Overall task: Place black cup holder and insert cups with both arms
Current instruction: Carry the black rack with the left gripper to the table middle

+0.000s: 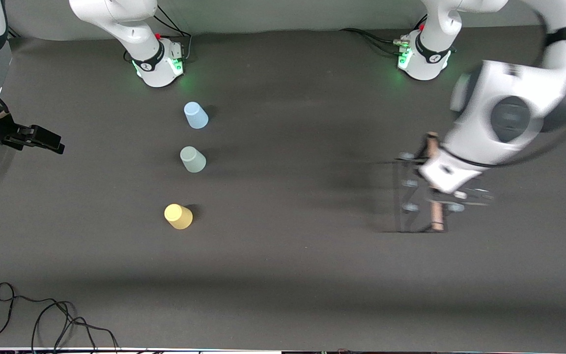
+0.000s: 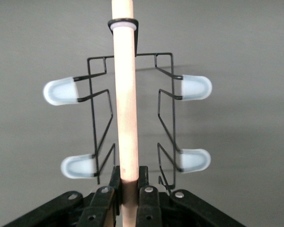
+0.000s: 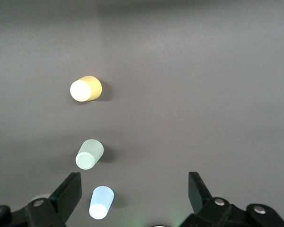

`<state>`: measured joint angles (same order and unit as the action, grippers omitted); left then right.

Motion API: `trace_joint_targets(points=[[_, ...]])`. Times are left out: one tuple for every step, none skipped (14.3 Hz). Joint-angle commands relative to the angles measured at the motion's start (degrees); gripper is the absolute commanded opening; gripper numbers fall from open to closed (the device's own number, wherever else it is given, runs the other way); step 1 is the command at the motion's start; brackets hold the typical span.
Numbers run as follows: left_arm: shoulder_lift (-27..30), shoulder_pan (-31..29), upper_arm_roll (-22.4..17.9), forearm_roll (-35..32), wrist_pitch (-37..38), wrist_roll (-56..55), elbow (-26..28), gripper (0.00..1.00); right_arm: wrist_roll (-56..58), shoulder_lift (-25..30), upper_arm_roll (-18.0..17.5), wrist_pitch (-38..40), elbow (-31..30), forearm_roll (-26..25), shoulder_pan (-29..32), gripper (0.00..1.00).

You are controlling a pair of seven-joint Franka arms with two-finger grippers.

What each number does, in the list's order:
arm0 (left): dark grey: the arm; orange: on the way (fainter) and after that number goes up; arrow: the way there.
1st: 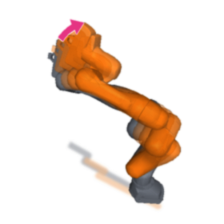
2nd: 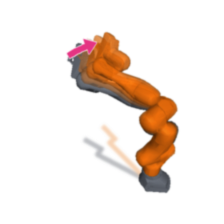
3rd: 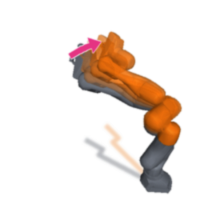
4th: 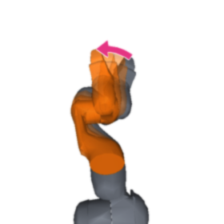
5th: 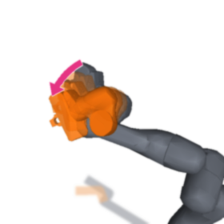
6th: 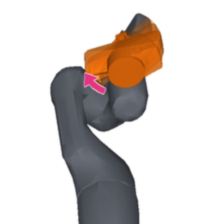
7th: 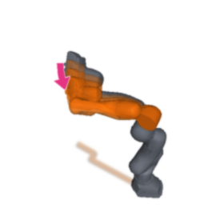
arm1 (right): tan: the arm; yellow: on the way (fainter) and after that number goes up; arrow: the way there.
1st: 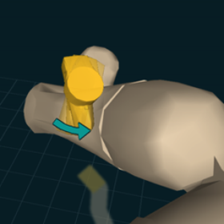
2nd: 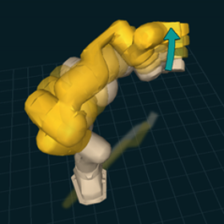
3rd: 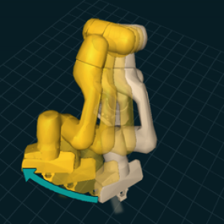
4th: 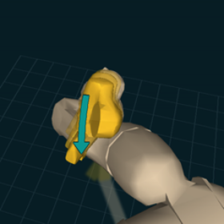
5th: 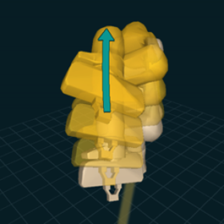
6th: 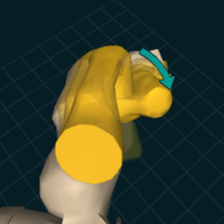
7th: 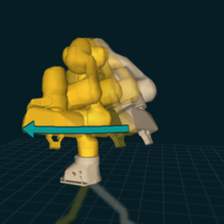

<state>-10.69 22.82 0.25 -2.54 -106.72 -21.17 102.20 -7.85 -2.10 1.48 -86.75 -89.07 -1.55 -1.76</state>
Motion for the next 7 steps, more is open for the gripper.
trace_joint_targets(points=[[0.85, 9.84, -0.95, 0.95, 0.10, -12.53, 0.63, 0.00, -0.42, -0.36, -0.16, 0.88, 1.18, 1.02, 0.45, 1.00], [-0.37, 13.18, -0.69, 1.13, -0.77, -17.02, 0.46, 0.00, -0.42, -0.36, -0.16, 0.88, 1.10, 1.02, 0.45, 1.00], [-1.69, 15.91, -0.51, 1.13, -1.64, -21.24, -0.24, 0.00, -0.50, -0.36, -0.16, 0.88, 1.09, 1.11, 0.45, 1.00], [-3.44, 18.64, -0.34, 1.13, -2.26, -24.33, -1.29, 0.00, -0.50, -0.36, -0.16, 0.88, 1.01, 1.11, 0.45, 1.00], [-4.77, 21.10, -0.34, 1.13, -3.23, -26.97, -1.91, 0.00, -0.42, -0.36, -0.16, 0.88, 1.01, 1.02, 0.45, 1.00], [-5.65, 22.78, -0.34, 1.13, -5.06, -29.69, -2.18, 0.00, -0.42, -0.27, -0.16, 0.88, 0.92, 1.02, 0.45, 1.00], [-6.44, 24.19, -0.34, 1.13, -6.82, -31.37, -2.27, 0.00, -0.50, -0.18, -0.16, 0.88, 0.83, 1.02, 0.45, 1.00]])
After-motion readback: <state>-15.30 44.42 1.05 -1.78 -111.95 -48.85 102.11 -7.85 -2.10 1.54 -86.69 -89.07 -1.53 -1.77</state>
